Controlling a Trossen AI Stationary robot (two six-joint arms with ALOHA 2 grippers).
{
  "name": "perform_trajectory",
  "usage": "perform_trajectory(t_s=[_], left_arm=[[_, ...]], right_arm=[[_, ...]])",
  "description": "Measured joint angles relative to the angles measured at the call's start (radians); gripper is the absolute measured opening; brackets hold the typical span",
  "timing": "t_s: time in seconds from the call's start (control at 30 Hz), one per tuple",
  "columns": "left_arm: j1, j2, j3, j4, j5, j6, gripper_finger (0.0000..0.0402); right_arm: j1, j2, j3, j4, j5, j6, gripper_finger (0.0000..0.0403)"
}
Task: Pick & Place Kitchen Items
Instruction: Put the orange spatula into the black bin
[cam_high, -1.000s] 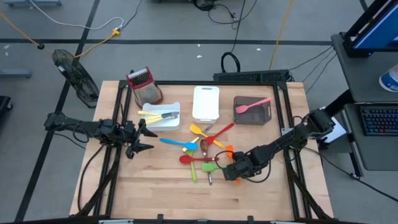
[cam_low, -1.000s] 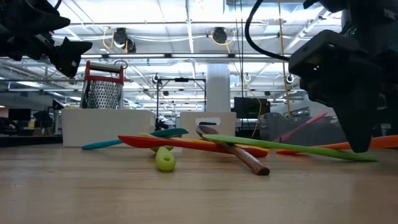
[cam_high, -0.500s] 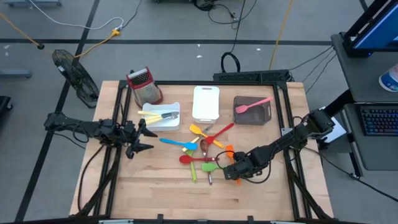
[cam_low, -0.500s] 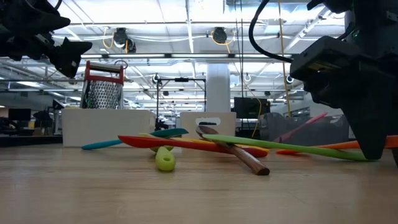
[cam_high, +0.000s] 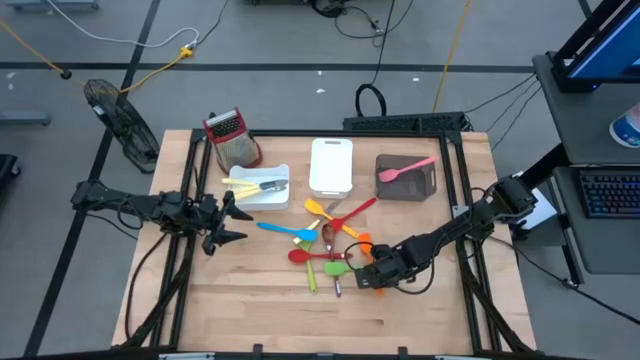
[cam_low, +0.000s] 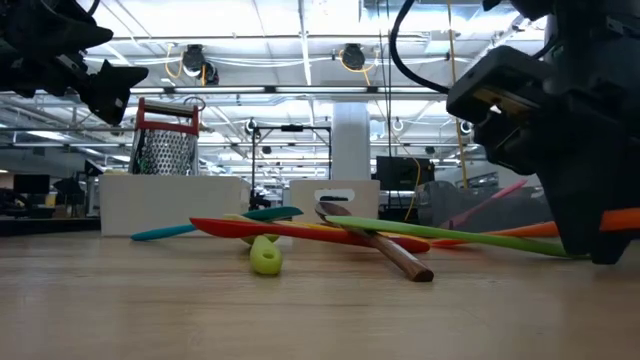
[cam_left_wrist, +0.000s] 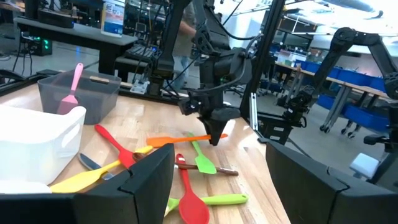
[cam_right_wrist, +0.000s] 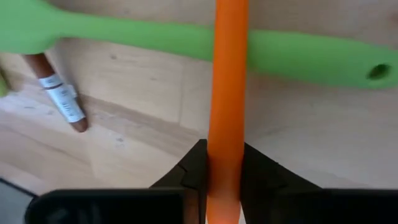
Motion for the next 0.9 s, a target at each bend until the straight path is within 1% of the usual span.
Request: perform_trajectory(t_s=[0.1, 0.27, 0.4, 0.5, 0.63, 0.73, 0.9], left_arm=[[0.0, 0.0, 0.0, 0.0, 0.0, 0.0, 0.0257], [0.0, 0.0, 0.0, 0.0, 0.0, 0.0, 0.0257], [0.0, 0.0, 0.0, 0.0, 0.0, 0.001, 0.0257], [0.0, 0.0, 0.0, -0.002, 0.0, 0.009, 0.0257], [0.0, 0.0, 0.0, -0.013, 0.0, 0.02, 0.0257], [0.0, 0.0, 0.0, -0.021, -0.001, 0.02, 0.0257], [0.0, 0.0, 0.0, -0.023, -0.003, 0.029, 0.0257]], right_arm=[[0.0, 0.0, 0.0, 0.019, -0.016, 0.003, 0.0049], [0.009, -0.008, 0.0, 0.021, -0.081, 0.009, 0.0049], [0.027, -0.042, 0.0, 0.015, -0.085, 0.044, 0.0049], [0.038, -0.086, 0.0, -0.013, -0.07, 0.062, 0.005], [0.059, -0.156, 0.0, -0.062, 0.013, 0.102, 0.005], [0.073, -0.212, 0.0, -0.114, 0.045, 0.11, 0.0051], [0.079, -0.302, 0.0, -0.237, 0.047, 0.08, 0.0051]])
